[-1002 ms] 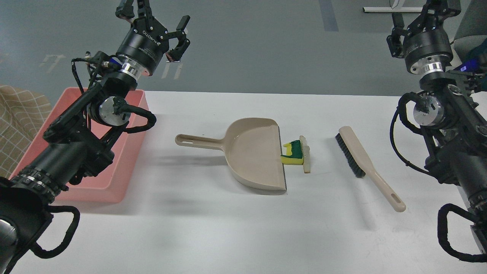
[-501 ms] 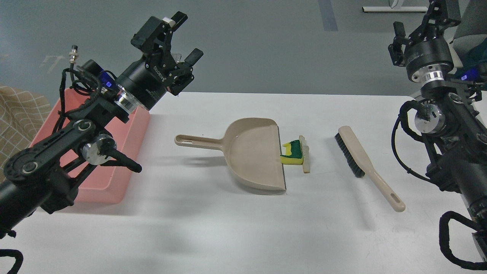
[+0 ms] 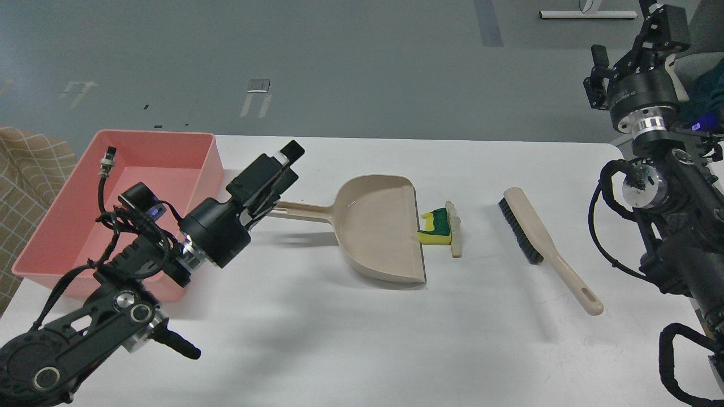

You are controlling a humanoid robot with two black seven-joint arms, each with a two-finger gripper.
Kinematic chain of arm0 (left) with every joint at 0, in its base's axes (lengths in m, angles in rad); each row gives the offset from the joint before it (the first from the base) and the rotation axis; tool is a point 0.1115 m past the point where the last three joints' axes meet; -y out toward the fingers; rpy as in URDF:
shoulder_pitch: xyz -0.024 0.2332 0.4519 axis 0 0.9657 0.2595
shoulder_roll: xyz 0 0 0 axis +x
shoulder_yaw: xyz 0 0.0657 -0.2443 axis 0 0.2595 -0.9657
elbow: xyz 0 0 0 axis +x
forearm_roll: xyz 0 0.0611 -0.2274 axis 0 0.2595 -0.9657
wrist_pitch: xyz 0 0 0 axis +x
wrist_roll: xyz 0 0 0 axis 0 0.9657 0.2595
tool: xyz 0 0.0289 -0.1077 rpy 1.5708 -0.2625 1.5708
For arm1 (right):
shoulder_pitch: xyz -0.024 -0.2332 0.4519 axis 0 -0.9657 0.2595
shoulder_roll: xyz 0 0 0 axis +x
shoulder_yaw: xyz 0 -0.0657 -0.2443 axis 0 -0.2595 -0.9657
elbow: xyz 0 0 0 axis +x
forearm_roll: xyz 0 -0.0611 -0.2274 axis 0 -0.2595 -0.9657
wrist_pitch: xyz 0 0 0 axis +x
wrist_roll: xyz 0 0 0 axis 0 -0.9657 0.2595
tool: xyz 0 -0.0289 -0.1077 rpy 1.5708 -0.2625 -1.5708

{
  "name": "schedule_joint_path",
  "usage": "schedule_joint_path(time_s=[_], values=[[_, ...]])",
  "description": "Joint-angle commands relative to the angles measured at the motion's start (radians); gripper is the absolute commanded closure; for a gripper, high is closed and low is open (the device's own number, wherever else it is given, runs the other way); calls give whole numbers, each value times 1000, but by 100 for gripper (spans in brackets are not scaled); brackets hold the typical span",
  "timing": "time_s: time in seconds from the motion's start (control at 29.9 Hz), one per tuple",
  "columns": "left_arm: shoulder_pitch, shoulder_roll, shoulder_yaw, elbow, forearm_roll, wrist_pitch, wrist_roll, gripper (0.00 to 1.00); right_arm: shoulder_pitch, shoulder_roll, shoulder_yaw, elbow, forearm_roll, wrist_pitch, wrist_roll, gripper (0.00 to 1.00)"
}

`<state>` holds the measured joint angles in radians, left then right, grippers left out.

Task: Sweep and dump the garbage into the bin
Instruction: 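Lower the left gripper from above the pink bin toward the dustpan handle, then grasp the beige dustpan handle with the left gripper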

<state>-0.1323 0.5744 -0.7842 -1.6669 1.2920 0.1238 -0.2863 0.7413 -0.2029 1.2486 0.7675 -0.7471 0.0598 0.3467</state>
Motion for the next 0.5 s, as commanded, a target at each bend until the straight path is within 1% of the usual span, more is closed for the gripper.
schedule_joint_path(time_s=[0.0, 0.03, 0.1, 0.13, 0.17, 0.2, 0.23, 0.27, 0.3, 0.4, 0.47], values=[[13, -19, 81, 21, 79, 65, 38, 2, -6, 0, -1, -1, 0, 0, 0, 0], [13, -31, 104, 41, 93, 91, 38, 2, -8, 0, -1, -1, 0, 2, 0, 0], [13, -69, 120, 82, 107, 117, 45, 2, -11, 0, -1, -1, 0, 2, 0, 0], [13, -70, 120, 82, 107, 117, 45, 2, -11, 0, -1, -1, 0, 2, 0, 0], [13, -96, 120, 111, 112, 128, 62, 2, -11, 0, -1, -1, 0, 2, 0, 0], [10, -119, 120, 136, 110, 137, 91, 2, -11, 0, -1, -1, 0, 2, 0, 0], [8, -131, 118, 147, 107, 143, 107, 2, -11, 0, -1, -1, 0, 2, 0, 0], [5, -152, 114, 170, 101, 155, 142, 2, -13, 2, -1, -1, 0, 2, 0, 0], [-1, -169, 118, 191, 99, 161, 153, 2, -13, 4, -1, -2, 0, 2, 0, 0], [2, -185, 118, 210, 98, 165, 168, 2, -13, 8, -1, -2, 0, 2, 0, 0], [7, -186, 114, 222, 98, 180, 171, 2, -13, 10, -1, -2, 0, 2, 0, 0]])
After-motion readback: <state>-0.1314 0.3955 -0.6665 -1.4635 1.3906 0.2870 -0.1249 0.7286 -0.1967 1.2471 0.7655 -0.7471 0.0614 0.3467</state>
